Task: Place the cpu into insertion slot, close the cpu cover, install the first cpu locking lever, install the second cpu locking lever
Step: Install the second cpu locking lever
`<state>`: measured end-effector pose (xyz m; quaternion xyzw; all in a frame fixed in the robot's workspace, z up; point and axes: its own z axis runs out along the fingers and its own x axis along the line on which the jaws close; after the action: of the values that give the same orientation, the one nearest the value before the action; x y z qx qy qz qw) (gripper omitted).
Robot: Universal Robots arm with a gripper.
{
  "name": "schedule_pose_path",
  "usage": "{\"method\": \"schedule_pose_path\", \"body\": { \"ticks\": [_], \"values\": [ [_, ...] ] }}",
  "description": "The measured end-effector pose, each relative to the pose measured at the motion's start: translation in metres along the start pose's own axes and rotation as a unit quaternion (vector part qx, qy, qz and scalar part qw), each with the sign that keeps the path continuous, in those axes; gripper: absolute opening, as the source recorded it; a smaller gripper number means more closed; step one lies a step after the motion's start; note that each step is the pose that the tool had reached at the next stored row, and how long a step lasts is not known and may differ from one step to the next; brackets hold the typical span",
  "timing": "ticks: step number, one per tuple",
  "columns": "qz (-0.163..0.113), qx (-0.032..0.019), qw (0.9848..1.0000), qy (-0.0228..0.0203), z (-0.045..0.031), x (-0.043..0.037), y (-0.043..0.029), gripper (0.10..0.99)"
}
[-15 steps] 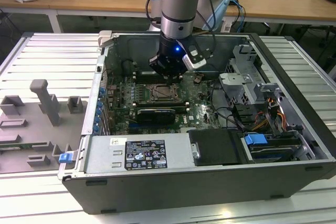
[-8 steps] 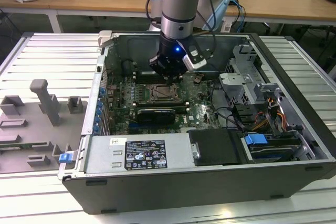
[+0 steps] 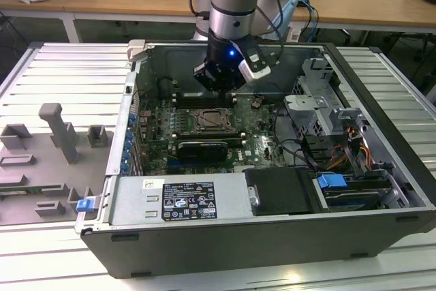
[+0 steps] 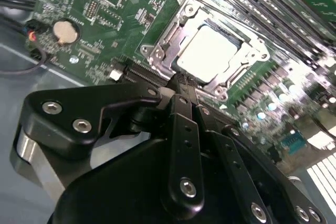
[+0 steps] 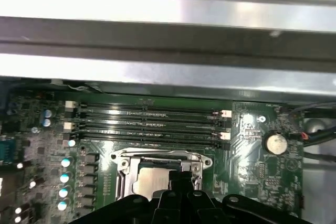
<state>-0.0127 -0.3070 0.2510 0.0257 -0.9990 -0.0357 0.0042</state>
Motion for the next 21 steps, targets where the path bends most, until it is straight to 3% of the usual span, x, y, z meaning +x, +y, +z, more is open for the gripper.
{"method": "schedule_pose_path", "body": {
  "ticks": [5, 21],
  "values": [
    [0.000, 0.0000, 1.0000, 0.0000, -0.0028, 0.0003, -0.0053, 0.106],
    [0.000, 0.0000, 1.0000, 0.0000, -0.0033, 0.0006, -0.0110, 0.106]
  ]
}}
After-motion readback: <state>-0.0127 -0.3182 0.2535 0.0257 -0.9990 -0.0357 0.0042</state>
